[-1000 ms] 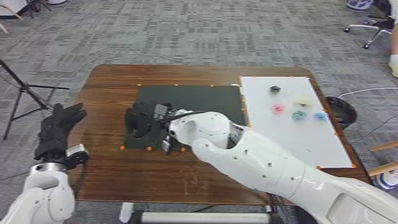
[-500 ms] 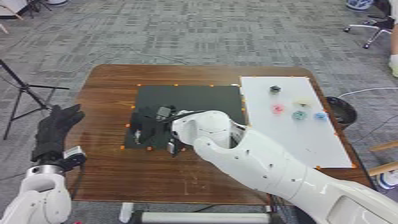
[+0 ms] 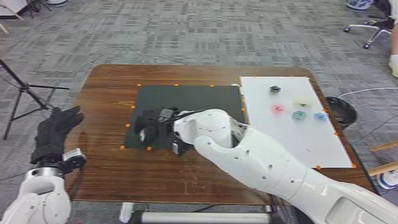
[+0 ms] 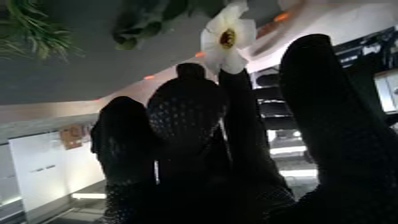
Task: Arrange flowers
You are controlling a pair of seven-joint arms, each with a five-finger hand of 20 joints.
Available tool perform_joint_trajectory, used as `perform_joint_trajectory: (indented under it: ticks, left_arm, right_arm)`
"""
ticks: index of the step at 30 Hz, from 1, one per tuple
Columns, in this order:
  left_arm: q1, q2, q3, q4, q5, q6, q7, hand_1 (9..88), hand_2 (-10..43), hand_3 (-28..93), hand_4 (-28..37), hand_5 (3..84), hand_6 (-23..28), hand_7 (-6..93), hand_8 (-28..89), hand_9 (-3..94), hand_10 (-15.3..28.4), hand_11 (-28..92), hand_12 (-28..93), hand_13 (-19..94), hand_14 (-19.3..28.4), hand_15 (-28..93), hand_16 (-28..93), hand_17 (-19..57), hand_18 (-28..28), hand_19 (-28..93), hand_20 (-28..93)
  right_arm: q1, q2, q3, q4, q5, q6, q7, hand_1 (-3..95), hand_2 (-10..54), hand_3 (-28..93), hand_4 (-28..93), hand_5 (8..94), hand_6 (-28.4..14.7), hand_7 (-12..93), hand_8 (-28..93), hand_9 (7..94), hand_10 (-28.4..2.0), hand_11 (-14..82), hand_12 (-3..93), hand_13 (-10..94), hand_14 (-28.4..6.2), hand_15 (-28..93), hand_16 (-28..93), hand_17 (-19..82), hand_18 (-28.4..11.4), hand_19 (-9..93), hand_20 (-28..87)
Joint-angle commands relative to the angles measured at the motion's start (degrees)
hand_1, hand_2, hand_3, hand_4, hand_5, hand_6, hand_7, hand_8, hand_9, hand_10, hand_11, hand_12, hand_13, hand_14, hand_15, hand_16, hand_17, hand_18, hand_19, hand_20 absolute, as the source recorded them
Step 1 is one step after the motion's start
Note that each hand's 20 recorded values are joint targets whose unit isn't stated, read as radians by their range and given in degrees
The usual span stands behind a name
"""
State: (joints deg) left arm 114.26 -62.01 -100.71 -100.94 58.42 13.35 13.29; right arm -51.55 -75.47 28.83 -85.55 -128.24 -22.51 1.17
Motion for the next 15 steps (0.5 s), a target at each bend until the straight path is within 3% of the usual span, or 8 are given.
perform_joint_trajectory:
  ticks: [1, 15]
  left_arm:
    - [0.61, -0.68, -0.32, -0.43, 0.37, -0.59, -0.15, 19.0, 15.5, 60, -28.3, 52.6, 5.0, 11.5, -7, 51.9, 15.7, 21, 12, 39, 17.5, 17, 1, 7.5, 11.3, 10, 18]
    - [-0.45, -0.19, 1.05, -0.59, 0.42, -0.2, -1.5, 19.2, 14.7, 60, -28.3, 52.4, 4.9, 11.7, -7, 51.7, 15.8, 21, 12, 39, 17.6, 17, 1, 7.4, 11.4, 11, 18]
  right_arm:
    - [1.16, 0.07, -0.22, -0.29, -0.72, 0.5, -0.45, 37.6, -3.6, 66, -14, 48.8, -1.6, 12, -7, 45.8, -12.7, 5.6, 12.9, 79, -3.8, 67, 31, 53, -14.4, 93, 58]
    - [4.1, -0.23, -0.62, 0.62, -1.82, 5.23, 0.47, 36.2, -5.0, 68, -14, 42.6, 1.7, 13, -8, 37.7, -17.3, 3.1, 11.5, 78, -3.2, 67, 29, 53, -14.0, 93, 55]
